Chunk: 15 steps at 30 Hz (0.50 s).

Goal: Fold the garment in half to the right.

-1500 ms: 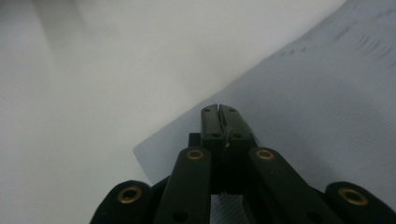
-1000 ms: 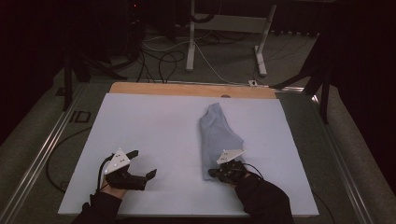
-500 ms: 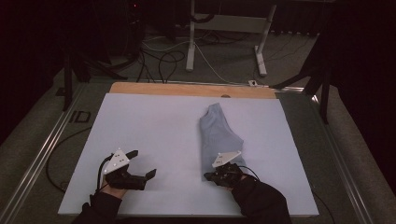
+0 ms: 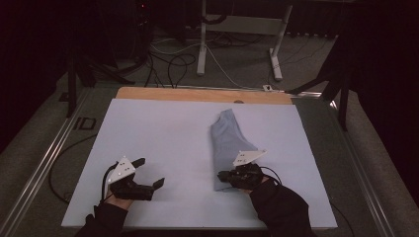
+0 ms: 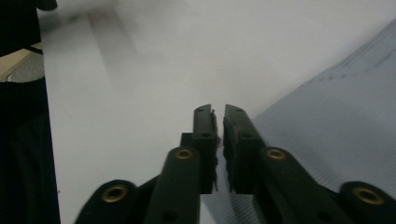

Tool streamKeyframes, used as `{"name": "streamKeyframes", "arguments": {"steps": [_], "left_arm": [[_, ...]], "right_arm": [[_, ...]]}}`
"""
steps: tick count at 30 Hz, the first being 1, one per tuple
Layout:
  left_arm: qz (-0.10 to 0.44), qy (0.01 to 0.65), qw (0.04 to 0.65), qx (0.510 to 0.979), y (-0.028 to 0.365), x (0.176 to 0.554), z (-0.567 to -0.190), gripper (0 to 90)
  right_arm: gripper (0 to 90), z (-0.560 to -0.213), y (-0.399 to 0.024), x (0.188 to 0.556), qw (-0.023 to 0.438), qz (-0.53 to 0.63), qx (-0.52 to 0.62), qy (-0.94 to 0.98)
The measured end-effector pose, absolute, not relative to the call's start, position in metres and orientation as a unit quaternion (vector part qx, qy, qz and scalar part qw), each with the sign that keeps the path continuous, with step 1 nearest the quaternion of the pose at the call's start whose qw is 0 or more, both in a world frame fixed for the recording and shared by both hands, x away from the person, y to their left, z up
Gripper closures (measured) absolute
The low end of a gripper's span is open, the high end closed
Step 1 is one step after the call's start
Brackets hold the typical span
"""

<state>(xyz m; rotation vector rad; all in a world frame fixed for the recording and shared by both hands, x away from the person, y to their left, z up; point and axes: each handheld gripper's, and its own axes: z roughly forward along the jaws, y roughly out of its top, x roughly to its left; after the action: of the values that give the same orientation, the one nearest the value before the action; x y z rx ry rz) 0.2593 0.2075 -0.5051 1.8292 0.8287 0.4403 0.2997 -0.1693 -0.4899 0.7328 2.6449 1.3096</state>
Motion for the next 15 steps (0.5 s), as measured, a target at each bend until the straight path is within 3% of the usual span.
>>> {"name": "streamKeyframes", "arguments": {"steps": [11, 15], "left_arm": [[0.183, 0.344, 0.518, 0.762, 0.210, 0.259, -0.502, 0.3], [0.180, 0.345, 0.520, 0.760, 0.212, 0.259, -0.500, 0.3]], "right_arm": [[12.6, -0.474, -0.170, 0.311, 0.045, 0.455, 0.236, 0.857], [9.0, -0.472, -0.174, 0.316, 0.033, 0.465, 0.243, 0.850]]}}
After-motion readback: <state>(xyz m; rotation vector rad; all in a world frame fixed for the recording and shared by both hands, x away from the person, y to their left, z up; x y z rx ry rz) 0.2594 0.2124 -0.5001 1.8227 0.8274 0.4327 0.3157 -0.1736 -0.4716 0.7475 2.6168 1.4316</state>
